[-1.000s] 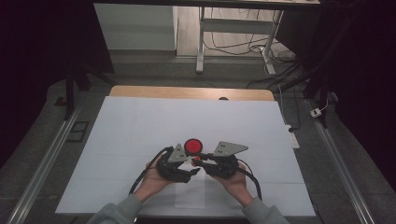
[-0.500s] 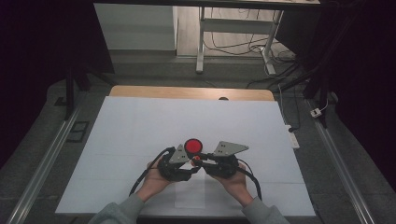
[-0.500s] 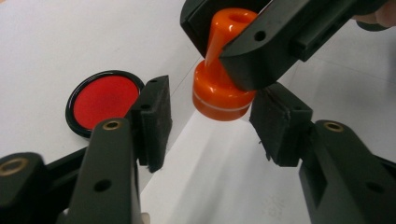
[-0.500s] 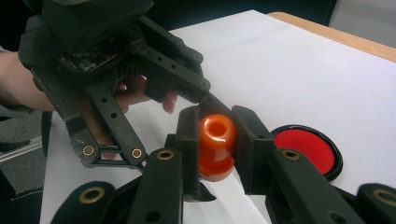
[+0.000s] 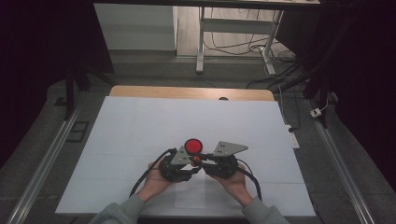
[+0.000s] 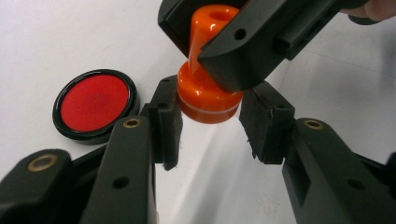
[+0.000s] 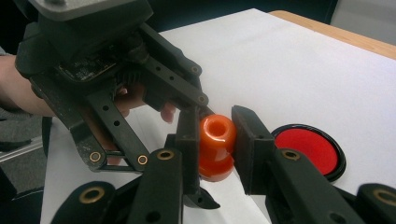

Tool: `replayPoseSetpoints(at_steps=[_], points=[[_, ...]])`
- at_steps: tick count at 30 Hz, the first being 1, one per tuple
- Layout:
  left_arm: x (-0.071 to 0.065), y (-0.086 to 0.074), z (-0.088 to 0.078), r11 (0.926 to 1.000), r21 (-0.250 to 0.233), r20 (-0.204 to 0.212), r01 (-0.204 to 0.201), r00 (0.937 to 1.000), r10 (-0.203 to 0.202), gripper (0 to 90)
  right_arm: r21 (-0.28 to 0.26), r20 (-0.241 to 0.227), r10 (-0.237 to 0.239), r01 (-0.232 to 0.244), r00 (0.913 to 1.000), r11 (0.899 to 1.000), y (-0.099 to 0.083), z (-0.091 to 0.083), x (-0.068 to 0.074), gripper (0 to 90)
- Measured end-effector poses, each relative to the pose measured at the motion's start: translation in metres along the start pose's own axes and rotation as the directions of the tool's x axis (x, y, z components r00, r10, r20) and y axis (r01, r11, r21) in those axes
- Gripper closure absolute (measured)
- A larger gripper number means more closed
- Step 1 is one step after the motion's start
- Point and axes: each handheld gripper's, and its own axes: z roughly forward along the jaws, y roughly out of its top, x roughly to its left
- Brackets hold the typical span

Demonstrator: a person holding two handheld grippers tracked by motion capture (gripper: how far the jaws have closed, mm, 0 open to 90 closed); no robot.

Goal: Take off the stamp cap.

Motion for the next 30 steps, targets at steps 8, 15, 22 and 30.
replayPoseSetpoints(at_steps=[8, 15, 22, 30], points=[[0.0018, -0.0001, -0.0008, 1.0, -0.002, -0.002, 0.002, 1.0, -0.002, 62.9, -0.003, -0.002, 0.002, -0.002, 1.0, 1.0, 0.0, -0.0002, -0.0002, 71.8], [0.0016, -0.0001, -0.0011, 1.0, -0.003, -0.006, 0.0, 1.0, 0.0, 63.5, -0.007, 0.0, 0.004, -0.004, 1.0, 1.0, 0.0001, -0.0003, -0.0002, 71.8], [0.0021, -0.0005, -0.0015, 1.0, -0.002, -0.003, -0.003, 1.0, 0.003, 64.3, -0.009, 0.001, 0.002, -0.002, 1.0, 1.0, 0.0, -0.0002, 0.0002, 71.9], [0.0018, -0.0007, -0.002, 1.0, 0.001, -0.004, -0.006, 1.0, 0.006, 64.6, -0.008, 0.004, -0.003, 0.003, 1.0, 1.0, 0.0, 0.0002, 0.0014, 71.9]])
